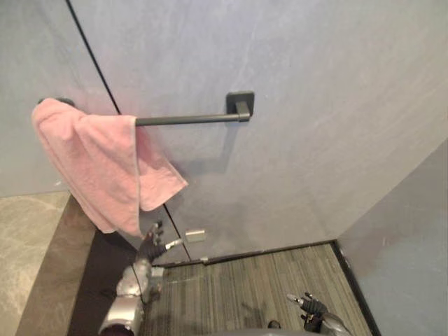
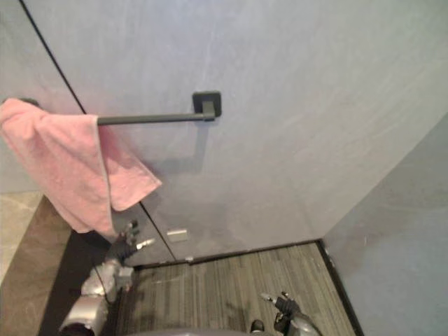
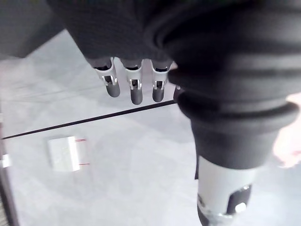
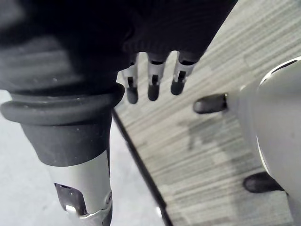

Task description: Organize washtable

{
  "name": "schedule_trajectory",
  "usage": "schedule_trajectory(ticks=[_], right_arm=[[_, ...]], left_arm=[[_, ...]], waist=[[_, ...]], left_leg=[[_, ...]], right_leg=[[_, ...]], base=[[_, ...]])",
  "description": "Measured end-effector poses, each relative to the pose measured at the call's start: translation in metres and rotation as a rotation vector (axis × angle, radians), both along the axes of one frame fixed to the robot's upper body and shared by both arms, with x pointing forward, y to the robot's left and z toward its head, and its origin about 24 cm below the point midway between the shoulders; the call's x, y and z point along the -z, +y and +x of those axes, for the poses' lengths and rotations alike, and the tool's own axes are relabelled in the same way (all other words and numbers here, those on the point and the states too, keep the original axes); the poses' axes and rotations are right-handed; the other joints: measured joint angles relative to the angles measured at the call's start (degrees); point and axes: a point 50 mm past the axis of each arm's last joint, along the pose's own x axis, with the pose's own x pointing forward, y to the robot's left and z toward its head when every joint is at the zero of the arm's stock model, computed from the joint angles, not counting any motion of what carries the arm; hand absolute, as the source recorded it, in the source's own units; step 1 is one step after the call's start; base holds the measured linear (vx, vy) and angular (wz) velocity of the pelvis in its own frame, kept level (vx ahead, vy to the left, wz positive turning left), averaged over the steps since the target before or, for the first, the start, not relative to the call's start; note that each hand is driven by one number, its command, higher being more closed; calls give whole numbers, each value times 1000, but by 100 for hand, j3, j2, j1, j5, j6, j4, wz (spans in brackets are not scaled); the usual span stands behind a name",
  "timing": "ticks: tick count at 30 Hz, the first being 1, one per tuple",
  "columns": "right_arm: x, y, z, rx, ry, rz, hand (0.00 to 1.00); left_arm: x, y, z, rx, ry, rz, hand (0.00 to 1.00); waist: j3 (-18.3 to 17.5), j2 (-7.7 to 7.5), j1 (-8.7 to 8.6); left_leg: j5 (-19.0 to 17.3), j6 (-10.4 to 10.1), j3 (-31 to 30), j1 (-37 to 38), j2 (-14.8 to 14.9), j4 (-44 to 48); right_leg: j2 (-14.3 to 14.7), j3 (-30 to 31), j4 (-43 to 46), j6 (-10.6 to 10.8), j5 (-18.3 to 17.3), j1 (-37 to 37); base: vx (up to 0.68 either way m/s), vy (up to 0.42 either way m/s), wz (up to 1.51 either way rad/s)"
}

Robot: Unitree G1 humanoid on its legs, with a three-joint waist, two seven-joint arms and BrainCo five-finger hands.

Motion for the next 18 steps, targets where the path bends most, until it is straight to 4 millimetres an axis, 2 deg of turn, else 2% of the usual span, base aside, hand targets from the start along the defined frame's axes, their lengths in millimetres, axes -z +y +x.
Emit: schedule_trajectory(ticks=[2,6,13,18], right_arm=[[0,0,-1,-41,9,6,0],[-1,1,4,-52,-5,17,0],[-2,-9,3,-56,5,-6,0],[-2,-10,2,-74,15,-15,0]], left_arm=[[-8,-12,5,95,-30,-7,0],[-25,-26,13,224,-90,1,0],[-56,-33,24,404,-172,-18,0],[-73,-31,27,442,-221,-26,0]], waist=[[-24,59,-60],[-33,28,-151],[-45,4,-209],[-46,6,-272]], left_leg=[[10,-10,2,56,7,-5],[9,-11,7,126,38,-26],[8,-9,78,205,27,-33],[8,-9,81,198,33,-19]], right_leg=[[17,0,-117,4,74,70],[47,-6,-118,2,75,125],[36,23,-122,-31,103,165],[42,33,-138,-40,116,159]], base=[[30,-20,-4],[10,-9,-1],[-48,-16,-4],[-58,-28,-1]])
